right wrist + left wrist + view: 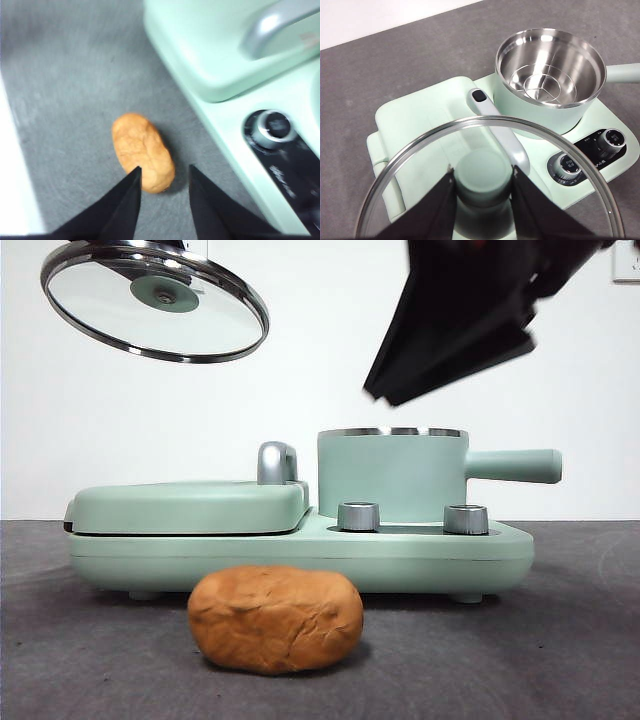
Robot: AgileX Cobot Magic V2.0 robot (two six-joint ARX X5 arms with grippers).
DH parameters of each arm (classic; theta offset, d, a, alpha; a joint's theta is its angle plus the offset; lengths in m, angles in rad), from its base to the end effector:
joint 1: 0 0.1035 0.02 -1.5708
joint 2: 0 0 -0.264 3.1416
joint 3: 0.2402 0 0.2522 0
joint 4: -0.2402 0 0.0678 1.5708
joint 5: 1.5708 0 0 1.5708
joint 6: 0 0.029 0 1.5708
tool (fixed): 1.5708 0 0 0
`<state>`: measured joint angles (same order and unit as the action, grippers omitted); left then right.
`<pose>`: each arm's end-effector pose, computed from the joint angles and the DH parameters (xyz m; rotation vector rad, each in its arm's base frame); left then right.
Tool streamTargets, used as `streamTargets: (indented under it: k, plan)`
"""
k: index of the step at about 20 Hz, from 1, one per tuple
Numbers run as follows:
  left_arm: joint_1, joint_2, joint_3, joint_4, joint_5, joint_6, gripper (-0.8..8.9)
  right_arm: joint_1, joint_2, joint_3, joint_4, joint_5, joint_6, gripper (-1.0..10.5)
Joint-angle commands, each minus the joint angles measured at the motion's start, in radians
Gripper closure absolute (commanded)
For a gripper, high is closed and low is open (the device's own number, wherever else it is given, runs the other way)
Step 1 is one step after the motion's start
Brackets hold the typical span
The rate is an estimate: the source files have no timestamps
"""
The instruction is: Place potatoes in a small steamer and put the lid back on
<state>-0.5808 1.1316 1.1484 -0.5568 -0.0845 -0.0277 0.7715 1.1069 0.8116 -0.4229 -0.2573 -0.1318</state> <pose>0.1975 -0.1267 0.3568 0.1516 0.5220 -0.4767 0.1568 0.1628 0.2626 -0.3056 0.6606 1.0311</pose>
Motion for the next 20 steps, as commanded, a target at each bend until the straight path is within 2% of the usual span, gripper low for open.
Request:
streamTargets:
  k: [1,4,8,11,15,17,20]
  plan:
    - [-0.005,-0.002,0.021,0.028,-0.006,-0.007,8.04,0.016,0.016,0.015,-0.016,-0.01,0.027,7.2]
    - [-0.005,-0.002,0.021,0.027,-0.006,-0.007,8.04,0.048,0.049,0.014,-0.003,-0.016,-0.031,6.5]
    - [-0.005,-0.002,0.021,0.028,-0.006,-0.007,8.04,0.103,0.121,0.014,0.029,-0.01,-0.193,5.5]
    - [-0.005,-0.002,0.021,0.028,-0.006,-0.007,8.04,0.129,0.183,0.014,0.05,0.001,-0.288,5.5]
    - [-0.005,-0.002,0.021,0.028,-0.006,-0.007,8.04,0.131,0.263,0.014,0.101,0.023,-0.327,5.5]
    - [-0.005,-0.002,0.021,0.027,-0.006,-0.007,8.04,0.131,0.301,0.014,0.14,0.051,-0.329,5.5]
    - [-0.005,-0.002,0.021,0.027,-0.006,-0.008,8.04,0.122,0.35,0.014,0.197,0.048,-0.328,5.5]
